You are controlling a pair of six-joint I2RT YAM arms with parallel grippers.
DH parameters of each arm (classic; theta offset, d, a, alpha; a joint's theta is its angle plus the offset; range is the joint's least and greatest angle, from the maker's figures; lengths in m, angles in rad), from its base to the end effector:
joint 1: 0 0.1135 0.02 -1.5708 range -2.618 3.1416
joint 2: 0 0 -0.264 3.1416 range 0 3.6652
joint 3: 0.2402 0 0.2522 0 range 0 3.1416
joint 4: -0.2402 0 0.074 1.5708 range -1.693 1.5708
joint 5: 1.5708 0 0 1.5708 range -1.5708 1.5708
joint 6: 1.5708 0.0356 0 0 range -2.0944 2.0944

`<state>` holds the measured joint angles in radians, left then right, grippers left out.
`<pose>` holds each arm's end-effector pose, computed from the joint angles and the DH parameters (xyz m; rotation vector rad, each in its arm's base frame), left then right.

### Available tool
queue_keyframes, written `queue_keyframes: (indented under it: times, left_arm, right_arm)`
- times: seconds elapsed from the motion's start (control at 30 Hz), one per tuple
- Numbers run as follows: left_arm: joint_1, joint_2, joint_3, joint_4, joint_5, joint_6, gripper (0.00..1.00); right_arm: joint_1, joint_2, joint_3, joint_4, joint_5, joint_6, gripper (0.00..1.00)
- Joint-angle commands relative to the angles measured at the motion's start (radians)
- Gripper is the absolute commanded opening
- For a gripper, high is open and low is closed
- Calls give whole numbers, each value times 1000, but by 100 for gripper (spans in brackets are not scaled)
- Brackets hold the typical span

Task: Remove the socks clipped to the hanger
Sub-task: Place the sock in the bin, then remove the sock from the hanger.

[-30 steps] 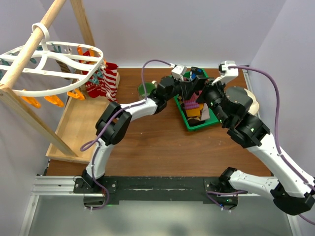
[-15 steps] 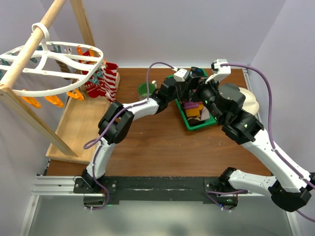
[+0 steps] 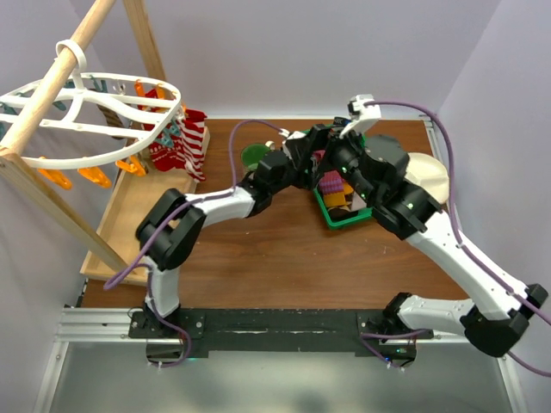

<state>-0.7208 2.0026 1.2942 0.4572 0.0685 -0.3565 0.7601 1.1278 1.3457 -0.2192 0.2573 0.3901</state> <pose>0.3452 -0.3065 0.2122 0.3938 1.8592 -0.8119 0.1812 0.1598 0.4634 -0.0912 1.6129 0.6964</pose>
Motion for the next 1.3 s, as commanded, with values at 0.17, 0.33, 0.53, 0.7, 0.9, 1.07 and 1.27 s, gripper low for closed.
queue_keyframes:
  times: [0.17,0.33,0.53,0.7,0.9,1.07,1.27]
  left_arm:
    - [-3,-255,-231,169,-48,-45,67]
    - [-5,-416,-457,201,-116,-120,66]
    - [-5,-600,-614,-3,-324,-235,66]
    - [-3,-728,-716,-231,-432,-372,66]
    - [0,-907,-811,-434,-499,-501,70]
    - [11,-1033,-835,-610,-570,-581,74]
    - [35,-1162,-837,-750,-590,-616,75]
  right_arm:
    - [-1,142,101,102,-99,26,99]
    - [-21,231,145,165,-148,3,98]
    - [-62,439,237,328,-433,20,92]
    - [-61,585,288,521,-618,32,83]
    - [-45,750,417,547,-704,36,73]
    - [8,819,461,529,-641,-5,71]
    - [54,865,428,590,-572,-23,71]
